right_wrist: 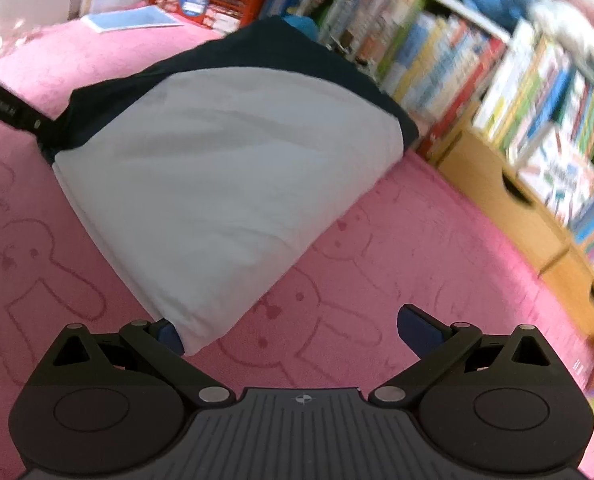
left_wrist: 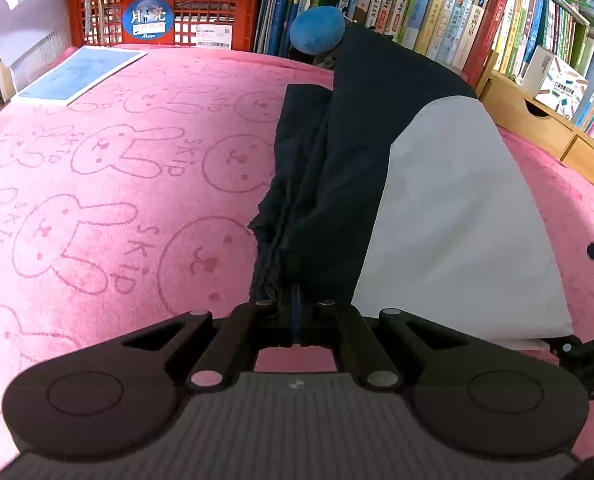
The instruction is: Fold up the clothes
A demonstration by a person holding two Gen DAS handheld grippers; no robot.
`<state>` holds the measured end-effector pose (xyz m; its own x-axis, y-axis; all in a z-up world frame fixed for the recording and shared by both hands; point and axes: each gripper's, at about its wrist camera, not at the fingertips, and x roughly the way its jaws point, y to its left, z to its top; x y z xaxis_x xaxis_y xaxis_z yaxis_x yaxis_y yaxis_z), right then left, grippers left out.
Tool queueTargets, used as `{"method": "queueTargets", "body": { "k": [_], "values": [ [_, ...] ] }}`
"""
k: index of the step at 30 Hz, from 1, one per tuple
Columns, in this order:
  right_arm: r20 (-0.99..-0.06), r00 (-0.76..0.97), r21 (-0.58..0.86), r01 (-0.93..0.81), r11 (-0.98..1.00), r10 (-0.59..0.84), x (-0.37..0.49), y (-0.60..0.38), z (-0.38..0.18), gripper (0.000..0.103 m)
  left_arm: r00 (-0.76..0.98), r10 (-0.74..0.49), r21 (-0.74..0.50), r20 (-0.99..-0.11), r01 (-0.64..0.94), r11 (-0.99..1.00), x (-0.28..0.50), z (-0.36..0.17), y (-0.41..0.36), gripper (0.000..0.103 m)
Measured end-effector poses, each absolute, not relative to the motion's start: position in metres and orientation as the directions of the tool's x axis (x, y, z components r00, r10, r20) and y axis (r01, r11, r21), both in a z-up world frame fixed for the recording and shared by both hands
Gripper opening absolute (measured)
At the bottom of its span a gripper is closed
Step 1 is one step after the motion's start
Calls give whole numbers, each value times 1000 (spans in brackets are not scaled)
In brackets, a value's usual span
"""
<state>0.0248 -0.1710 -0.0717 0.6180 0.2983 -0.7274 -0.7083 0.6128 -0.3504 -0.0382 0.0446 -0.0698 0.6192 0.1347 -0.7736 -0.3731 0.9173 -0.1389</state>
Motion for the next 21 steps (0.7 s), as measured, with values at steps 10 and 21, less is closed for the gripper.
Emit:
{"method": "queueTargets", "body": {
  "k": [10,21],
  "values": [
    [-695,648,-384,-701,601,311,18,-173,-71,102,605,123,-128,-787,-354,926,-35,-68,46,3],
    [-725,662,-418,-643,641,191,5,-205,-70,101,602,102,-108,-792,-302,947,-40,-67,44,3]
  ]
}}
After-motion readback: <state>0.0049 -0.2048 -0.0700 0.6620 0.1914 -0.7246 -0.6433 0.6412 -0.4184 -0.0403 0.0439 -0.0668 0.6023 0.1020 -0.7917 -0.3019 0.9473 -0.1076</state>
